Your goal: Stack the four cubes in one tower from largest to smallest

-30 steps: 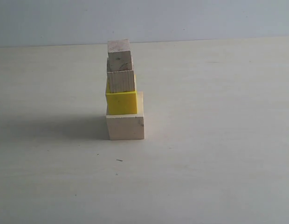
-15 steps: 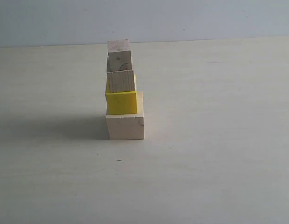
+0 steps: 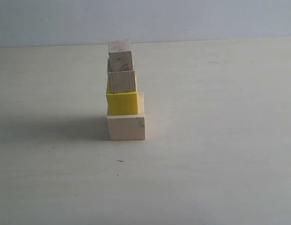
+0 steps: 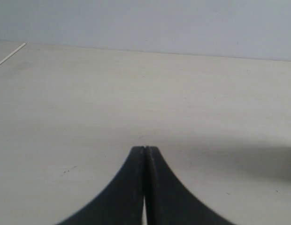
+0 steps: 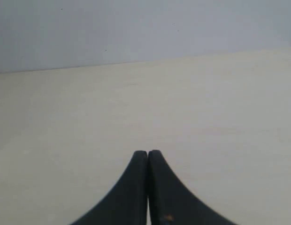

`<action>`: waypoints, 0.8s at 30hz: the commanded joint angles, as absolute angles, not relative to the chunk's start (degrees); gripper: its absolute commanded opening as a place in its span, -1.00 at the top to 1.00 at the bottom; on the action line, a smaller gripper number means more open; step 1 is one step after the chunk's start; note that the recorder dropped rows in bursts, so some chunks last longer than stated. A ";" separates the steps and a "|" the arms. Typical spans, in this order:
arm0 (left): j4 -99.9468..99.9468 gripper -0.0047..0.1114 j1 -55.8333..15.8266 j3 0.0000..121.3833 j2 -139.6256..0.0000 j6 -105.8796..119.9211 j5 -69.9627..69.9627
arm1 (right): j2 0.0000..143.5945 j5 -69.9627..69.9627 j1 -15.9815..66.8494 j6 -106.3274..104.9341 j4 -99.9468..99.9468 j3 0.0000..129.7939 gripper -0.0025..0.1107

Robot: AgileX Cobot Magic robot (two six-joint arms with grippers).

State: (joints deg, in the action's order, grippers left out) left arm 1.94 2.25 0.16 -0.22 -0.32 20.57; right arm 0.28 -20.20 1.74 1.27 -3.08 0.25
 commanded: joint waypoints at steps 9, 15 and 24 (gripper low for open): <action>1.68 0.92 2.36 0.00 0.00 -0.67 20.17 | 0.00 -19.53 1.39 1.34 -2.80 0.00 0.96; 1.68 0.92 2.36 0.00 0.00 -0.67 20.17 | 0.00 -19.53 1.39 1.60 -2.80 0.00 0.96; 1.68 0.92 2.36 0.00 0.00 -0.67 20.17 | 0.00 -19.53 1.39 1.60 -2.80 0.00 0.96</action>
State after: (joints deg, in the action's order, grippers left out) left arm 1.94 2.25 0.16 -0.22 -0.32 20.57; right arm 0.28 -20.20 1.64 1.51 -3.08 0.25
